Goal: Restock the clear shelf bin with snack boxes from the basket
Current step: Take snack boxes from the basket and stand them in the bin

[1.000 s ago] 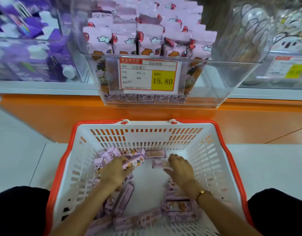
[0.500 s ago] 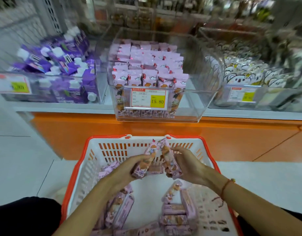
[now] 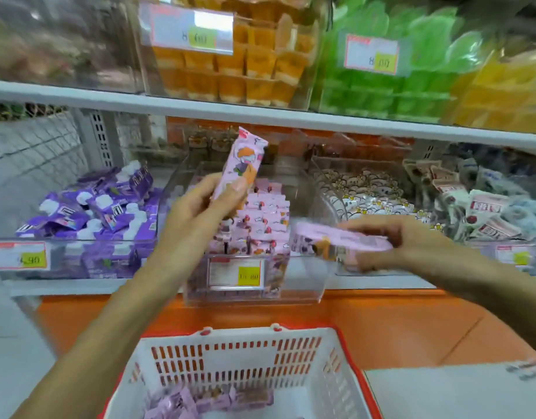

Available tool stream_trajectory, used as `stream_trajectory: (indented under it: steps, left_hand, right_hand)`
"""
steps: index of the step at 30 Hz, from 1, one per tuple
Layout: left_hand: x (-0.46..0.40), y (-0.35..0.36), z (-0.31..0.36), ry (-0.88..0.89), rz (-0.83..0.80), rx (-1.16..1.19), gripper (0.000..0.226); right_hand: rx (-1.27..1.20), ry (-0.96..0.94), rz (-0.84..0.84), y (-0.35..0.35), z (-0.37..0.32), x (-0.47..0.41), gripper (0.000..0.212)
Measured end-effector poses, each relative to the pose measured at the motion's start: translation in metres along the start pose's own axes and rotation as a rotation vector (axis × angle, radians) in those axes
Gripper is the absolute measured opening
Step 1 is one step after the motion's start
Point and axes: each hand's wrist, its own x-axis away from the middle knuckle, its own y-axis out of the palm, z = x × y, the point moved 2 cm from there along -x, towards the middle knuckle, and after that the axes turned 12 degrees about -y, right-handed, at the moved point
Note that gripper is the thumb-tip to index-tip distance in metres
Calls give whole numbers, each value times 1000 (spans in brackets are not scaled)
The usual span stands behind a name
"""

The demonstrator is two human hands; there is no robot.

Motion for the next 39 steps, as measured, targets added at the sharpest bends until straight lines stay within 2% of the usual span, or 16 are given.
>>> stream_trajectory:
  steps: [2, 4, 6, 8, 10, 12, 15, 19, 24, 28, 30, 32, 34, 37, 39]
  left_hand:
    - [-23, 2, 3, 42, 135, -73, 23]
    - [-44, 7, 5, 42, 184, -103, 22]
    - [-58, 11, -1, 44, 157, -87, 27]
    - [-65, 14, -5, 5, 136, -79, 28]
    - [-68, 15, -9, -9, 132, -60, 24]
    - [-71, 15, -14, -21, 128, -36, 20]
    - [-70, 11, -21, -42, 96, -32, 17]
    - [-69, 6, -25, -60, 93, -81, 13]
    - [-69, 2, -27, -118, 49, -90, 8]
    - [-67, 4, -32, -173, -5, -167, 14]
    - [-66, 4, -35, -203, -27, -198, 18]
    - [-65, 3, -35, -223, -29, -189, 15]
    - [-65, 3, -35, -240, 2, -161, 13]
    - [-66, 8, -32, -243, 35, -134, 17]
    - [-66, 18, -27, -220, 12, -146, 30]
  right_hand:
    - [205, -23, 244, -20, -6, -15, 52]
    - [437, -38, 414, -33, -16, -40, 43]
    - [636, -117, 376, -31, -21, -64, 36]
    - [813, -107, 232, -21, -16, -85, 37]
    - [996, -37, 88, -8, -5, -105, 38]
    - [1075, 19, -18, 7, 9, -124, 29]
    - [1009, 87, -85, 28, 35, -146, 25]
    - [868, 136, -63, 43, 55, -161, 50]
    - [896, 38, 4, 36, 57, -154, 49]
    - [815, 86, -99, 33, 55, -153, 48]
    - [748, 151, -170, 31, 52, -154, 55]
    - [597, 229, -232, 27, 45, -150, 67]
    - [471, 238, -250, 22, 34, -141, 65]
    - [552, 75, -114, 8, 11, -125, 50]
    - [331, -80, 58, 1, -7, -113, 37]
